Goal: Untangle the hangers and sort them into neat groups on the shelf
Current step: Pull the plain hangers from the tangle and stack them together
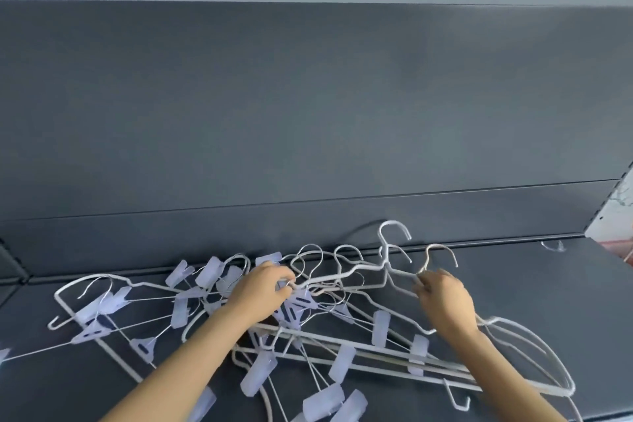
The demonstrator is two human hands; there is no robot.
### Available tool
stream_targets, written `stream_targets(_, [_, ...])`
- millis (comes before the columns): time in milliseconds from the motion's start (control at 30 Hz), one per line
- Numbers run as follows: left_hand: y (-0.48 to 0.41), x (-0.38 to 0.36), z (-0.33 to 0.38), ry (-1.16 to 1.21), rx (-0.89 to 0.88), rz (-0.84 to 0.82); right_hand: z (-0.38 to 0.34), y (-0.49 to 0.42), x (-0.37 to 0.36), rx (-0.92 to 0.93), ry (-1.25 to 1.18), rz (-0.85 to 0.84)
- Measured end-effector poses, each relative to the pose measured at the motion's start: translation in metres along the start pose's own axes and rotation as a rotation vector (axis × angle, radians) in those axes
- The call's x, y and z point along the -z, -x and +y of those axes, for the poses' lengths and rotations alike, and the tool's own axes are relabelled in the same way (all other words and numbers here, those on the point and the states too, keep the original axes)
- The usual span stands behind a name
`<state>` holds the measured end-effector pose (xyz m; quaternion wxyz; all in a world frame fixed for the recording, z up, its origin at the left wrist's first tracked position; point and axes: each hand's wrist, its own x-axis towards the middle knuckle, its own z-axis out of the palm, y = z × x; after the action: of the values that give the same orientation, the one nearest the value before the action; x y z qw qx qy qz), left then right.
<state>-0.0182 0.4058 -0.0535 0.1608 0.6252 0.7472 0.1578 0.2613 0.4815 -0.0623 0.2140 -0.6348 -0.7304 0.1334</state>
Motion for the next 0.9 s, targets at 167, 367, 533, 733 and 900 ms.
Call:
stream_targets(167, [0.000, 0.006, 0.000, 0.135, -0.034, 0.173, -0.014, -0.004, 0.030, -0.038, -0.069, 0.008])
stream_targets(367, [0.006, 0.010, -0.003, 0.179, 0.017, 0.238, -0.011, -0.003, 0.055, -0.066, -0.132, 0.068])
stream_targets(533, [0.005, 0.012, 0.005, 0.157, 0.005, 0.278, -0.009, -0.001, 0.063, -0.057, -0.150, 0.184])
stream_targets(733, [0.006, 0.023, 0.010, 0.161, -0.032, 0.375, -0.007, 0.002, 0.067, -0.086, -0.260, 0.195])
stream_targets(900, [0.007, 0.028, 0.004, -0.019, -0.022, 0.345, -0.007, -0.001, 0.059, -0.119, -0.257, 0.157])
